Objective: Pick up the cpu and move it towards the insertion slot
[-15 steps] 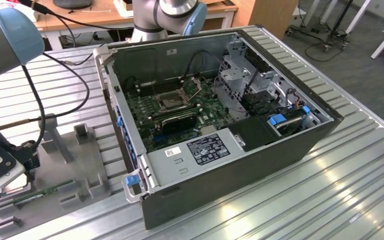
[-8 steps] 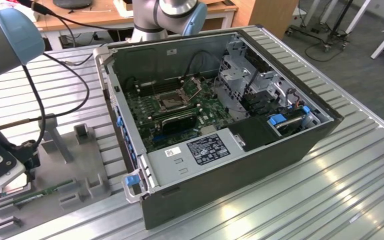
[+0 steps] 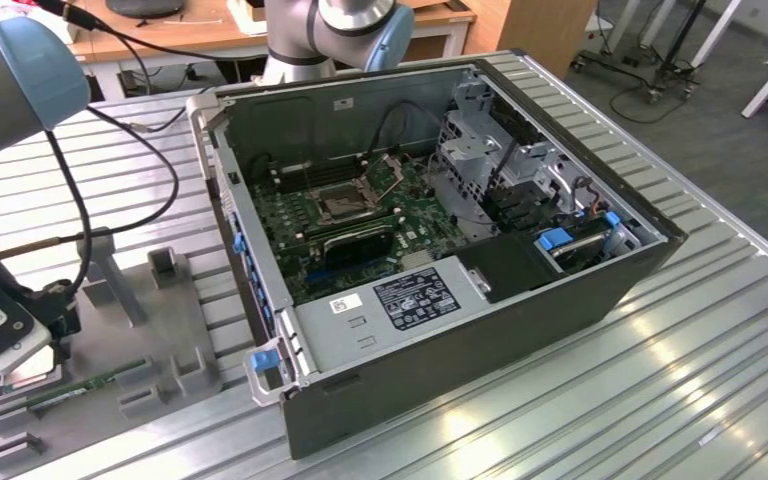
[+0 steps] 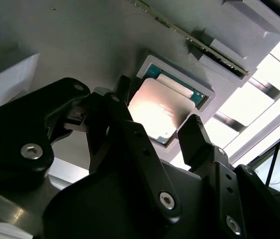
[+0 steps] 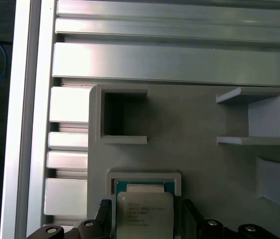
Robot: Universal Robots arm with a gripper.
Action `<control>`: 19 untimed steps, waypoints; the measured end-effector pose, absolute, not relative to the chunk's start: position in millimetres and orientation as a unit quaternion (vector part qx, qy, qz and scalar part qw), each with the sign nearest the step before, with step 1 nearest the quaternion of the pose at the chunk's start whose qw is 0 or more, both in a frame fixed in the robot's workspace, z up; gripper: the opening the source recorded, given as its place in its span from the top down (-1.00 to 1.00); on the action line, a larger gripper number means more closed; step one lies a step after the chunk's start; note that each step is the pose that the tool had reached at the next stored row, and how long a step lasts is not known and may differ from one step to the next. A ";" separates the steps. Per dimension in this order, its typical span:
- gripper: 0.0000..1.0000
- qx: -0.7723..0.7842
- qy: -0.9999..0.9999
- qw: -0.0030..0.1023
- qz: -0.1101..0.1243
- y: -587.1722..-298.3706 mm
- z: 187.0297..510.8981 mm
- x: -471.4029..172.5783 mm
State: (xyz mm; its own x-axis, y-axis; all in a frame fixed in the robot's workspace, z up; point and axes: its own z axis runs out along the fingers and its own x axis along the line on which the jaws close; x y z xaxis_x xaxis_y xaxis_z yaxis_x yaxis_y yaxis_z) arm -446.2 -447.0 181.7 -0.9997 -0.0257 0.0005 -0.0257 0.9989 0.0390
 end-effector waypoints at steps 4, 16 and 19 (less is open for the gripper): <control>-0.33 0.013 -1.000 0.000 -0.020 -446.4 181.3 -446.5; -0.33 0.013 -1.000 0.000 -0.020 -445.6 180.6 -448.9; -0.33 0.013 -1.000 0.001 -0.020 -445.5 180.6 -448.9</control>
State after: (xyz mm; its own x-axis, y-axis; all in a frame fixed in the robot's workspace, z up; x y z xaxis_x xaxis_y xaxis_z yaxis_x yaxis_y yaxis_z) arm -448.9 -445.5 180.6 -0.9997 -0.0257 0.0005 -0.0256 0.9989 0.0390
